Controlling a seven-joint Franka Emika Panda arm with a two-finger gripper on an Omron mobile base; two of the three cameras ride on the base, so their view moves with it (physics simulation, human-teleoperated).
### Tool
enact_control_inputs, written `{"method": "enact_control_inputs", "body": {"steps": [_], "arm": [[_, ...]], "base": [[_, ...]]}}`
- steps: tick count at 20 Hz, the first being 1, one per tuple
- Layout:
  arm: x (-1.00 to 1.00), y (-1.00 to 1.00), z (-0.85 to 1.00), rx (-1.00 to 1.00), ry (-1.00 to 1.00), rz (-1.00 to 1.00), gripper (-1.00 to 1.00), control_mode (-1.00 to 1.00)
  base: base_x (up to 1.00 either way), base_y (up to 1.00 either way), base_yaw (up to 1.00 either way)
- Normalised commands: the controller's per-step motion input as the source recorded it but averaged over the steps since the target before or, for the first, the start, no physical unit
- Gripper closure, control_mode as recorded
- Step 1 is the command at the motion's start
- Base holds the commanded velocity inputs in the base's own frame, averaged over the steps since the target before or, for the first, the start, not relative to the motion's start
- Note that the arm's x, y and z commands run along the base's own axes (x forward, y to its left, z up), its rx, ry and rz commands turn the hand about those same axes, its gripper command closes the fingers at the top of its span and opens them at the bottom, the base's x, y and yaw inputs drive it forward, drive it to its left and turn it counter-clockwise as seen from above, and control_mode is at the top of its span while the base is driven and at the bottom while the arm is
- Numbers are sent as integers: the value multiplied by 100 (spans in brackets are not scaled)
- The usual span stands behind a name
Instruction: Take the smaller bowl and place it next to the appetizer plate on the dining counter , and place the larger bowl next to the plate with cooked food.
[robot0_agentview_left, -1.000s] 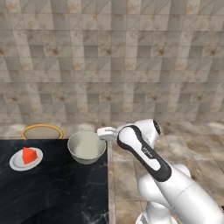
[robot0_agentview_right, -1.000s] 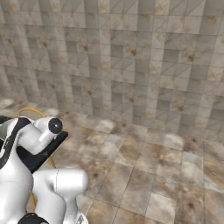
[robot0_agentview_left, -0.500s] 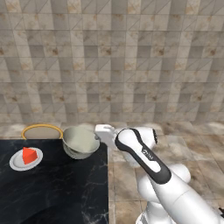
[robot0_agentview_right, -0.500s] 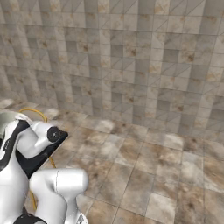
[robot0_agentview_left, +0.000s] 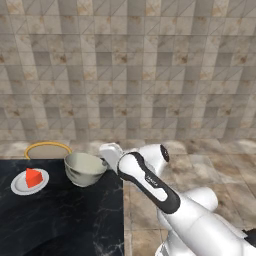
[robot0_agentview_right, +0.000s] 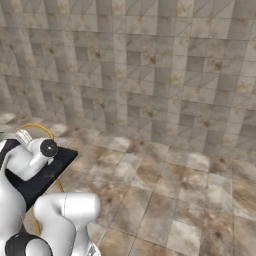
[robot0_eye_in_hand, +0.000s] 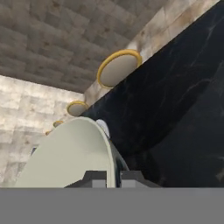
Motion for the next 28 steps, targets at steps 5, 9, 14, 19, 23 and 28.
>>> {"method": "enact_control_inputs", "body": {"steps": [5, 9, 14, 19, 23, 28], "arm": [[0, 35, -1, -12, 9, -11, 100, -100], [0, 12, -28, -20, 0, -11, 100, -100], [9, 0, -19, -16, 0, -12, 100, -100], [15, 4, 0, -4, -5, -8, 100, -100], [13, 22, -2, 0, -3, -3, 100, -100], [28, 16, -22, 0, 0, 0, 100, -100]], "base": [[0, 0, 0], [0, 0, 0], [0, 0, 0], [0, 0, 0], [0, 0, 0], [0, 0, 0]]}}
